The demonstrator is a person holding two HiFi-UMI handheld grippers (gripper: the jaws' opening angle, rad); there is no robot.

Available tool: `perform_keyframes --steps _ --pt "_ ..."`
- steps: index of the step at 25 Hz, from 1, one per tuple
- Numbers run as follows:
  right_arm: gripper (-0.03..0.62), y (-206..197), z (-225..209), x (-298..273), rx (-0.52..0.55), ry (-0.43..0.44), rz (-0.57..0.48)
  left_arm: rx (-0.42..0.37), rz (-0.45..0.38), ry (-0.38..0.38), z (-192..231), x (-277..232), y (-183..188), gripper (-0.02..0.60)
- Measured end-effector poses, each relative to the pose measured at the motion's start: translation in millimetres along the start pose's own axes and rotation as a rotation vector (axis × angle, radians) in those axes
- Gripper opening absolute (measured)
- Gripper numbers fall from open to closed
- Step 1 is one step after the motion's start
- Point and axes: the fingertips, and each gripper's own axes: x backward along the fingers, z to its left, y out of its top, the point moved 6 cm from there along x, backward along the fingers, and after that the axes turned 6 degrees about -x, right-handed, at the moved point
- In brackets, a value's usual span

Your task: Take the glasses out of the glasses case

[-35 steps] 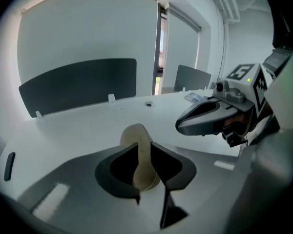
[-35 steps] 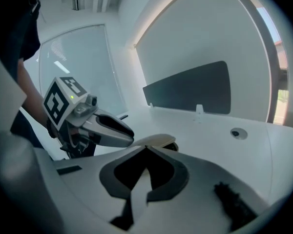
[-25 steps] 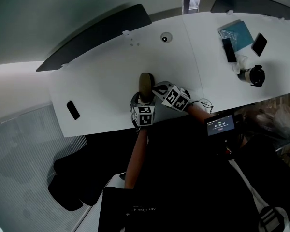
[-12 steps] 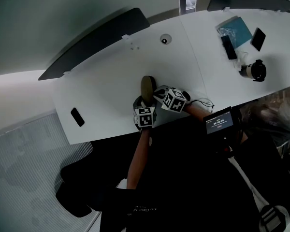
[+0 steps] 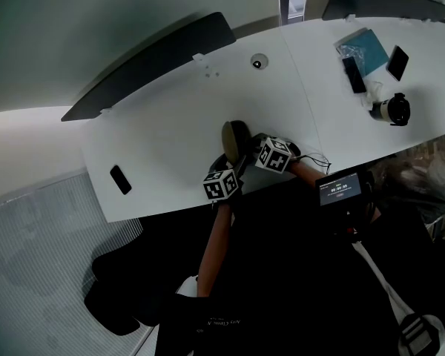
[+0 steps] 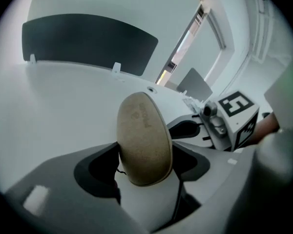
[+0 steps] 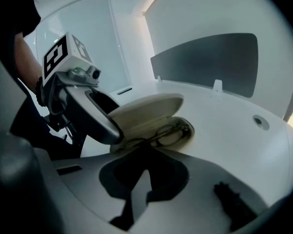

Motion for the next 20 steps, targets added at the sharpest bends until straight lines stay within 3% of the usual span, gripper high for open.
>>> perform_keyframes --steps 4,6,11,13,15,20 --pt "0.008 -13 -3 6 -0.028 -0.007 0.029 0.225 -0.150 -0.225 -1 12 -13 0.330" --pt "0.008 -13 -5 9 -0.033 -0.003 0.025 0.309 -0.174 -0.264 7 12 -23 0.328" --pt "0.008 -11 -4 14 -0.015 0.009 0.031 0.514 -0.280 -0.250 26 22 -40 0.262" --pt "0.008 -12 -4 15 -0.014 0.009 0.035 0.571 -0.311 -0.196 40 29 -50 0.187" --pt "0.008 -13 -5 16 -0.018 0.011 0.033 0.608 -0.304 -0.151 53 32 -62 0.140" --pt "0.008 -15 -5 15 -0.024 0.006 0.032 0.649 -0.250 -0.131 64 22 -80 0.137"
